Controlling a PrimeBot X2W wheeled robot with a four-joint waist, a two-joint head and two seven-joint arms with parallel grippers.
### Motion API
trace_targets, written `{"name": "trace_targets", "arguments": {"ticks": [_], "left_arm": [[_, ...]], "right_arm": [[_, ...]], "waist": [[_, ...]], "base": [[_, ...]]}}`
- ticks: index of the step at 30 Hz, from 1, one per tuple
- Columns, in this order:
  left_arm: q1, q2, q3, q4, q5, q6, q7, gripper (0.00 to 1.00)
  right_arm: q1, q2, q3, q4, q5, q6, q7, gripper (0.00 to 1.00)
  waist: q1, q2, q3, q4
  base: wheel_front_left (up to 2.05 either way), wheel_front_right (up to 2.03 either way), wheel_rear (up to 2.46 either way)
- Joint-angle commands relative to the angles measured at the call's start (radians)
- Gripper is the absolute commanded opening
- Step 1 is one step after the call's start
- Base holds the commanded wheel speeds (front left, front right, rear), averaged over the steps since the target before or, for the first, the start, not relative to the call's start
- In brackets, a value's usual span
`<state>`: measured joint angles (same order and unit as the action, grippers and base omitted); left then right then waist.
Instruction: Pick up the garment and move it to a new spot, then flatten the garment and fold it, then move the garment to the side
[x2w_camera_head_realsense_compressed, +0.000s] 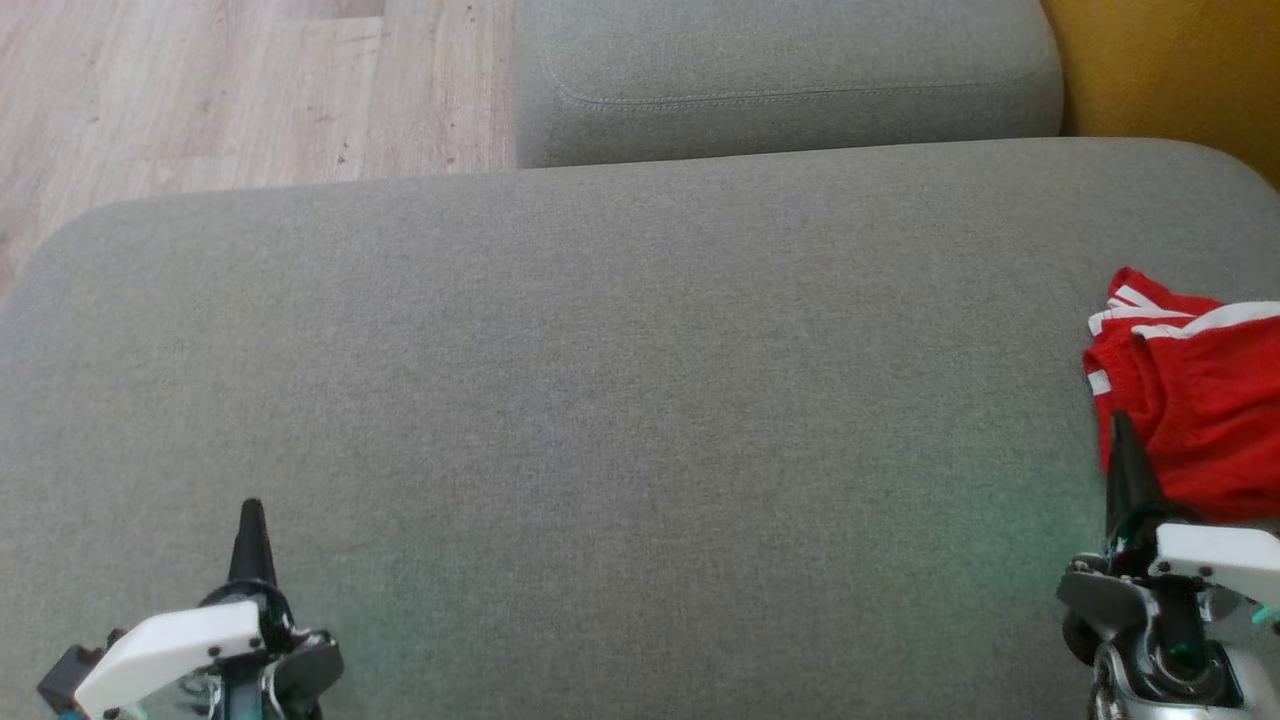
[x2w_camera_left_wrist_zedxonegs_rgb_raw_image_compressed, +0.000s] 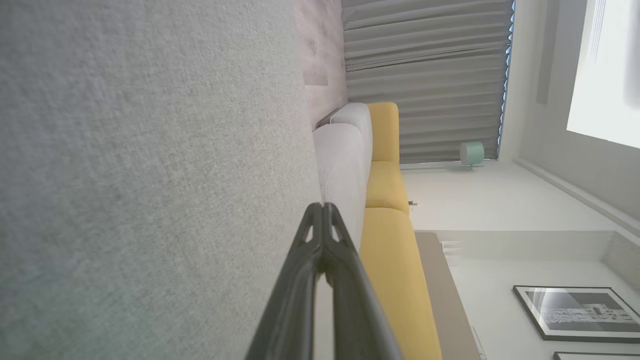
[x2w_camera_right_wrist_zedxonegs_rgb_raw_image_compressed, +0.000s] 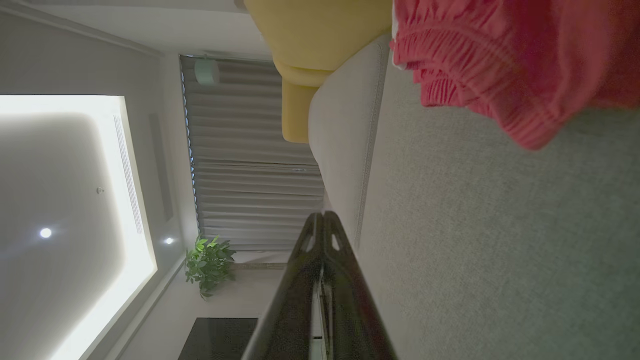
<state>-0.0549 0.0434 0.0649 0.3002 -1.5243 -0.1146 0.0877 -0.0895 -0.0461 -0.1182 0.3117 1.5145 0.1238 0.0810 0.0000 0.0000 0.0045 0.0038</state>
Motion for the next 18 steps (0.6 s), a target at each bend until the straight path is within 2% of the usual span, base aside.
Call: {"name": "trace_targets", "arguments": {"ticks": [1,7,18], "left_arm": [[-0.049,0.007,0.036,-0.041,-0.019,-0.009,0.007,0.00],[-0.053,0.007,0.048,-0.054,-0.081,-0.016,0.024,0.00],[-0.053,0.007,0.049,-0.055,-0.085,-0.016,0.025,0.00]], "right_arm": [[-0.021,-0.004,0.013,-0.046,0.025,0.007,0.014,0.00],[-0.019,-0.004,0.005,-0.066,0.090,0.007,0.031,0.00],[-0.018,-0.004,0.004,-0.067,0.094,0.007,0.032,0.00]], "waist": [[0.0000,0.0000,0.000,0.000],[0.0000,0.0000,-0.001,-0.004],[0.0000,0.0000,-0.001,-0.004]], "base": [[0.00,0.00,0.00],[0.00,0.00,0.00],[0.00,0.00,0.00]]}}
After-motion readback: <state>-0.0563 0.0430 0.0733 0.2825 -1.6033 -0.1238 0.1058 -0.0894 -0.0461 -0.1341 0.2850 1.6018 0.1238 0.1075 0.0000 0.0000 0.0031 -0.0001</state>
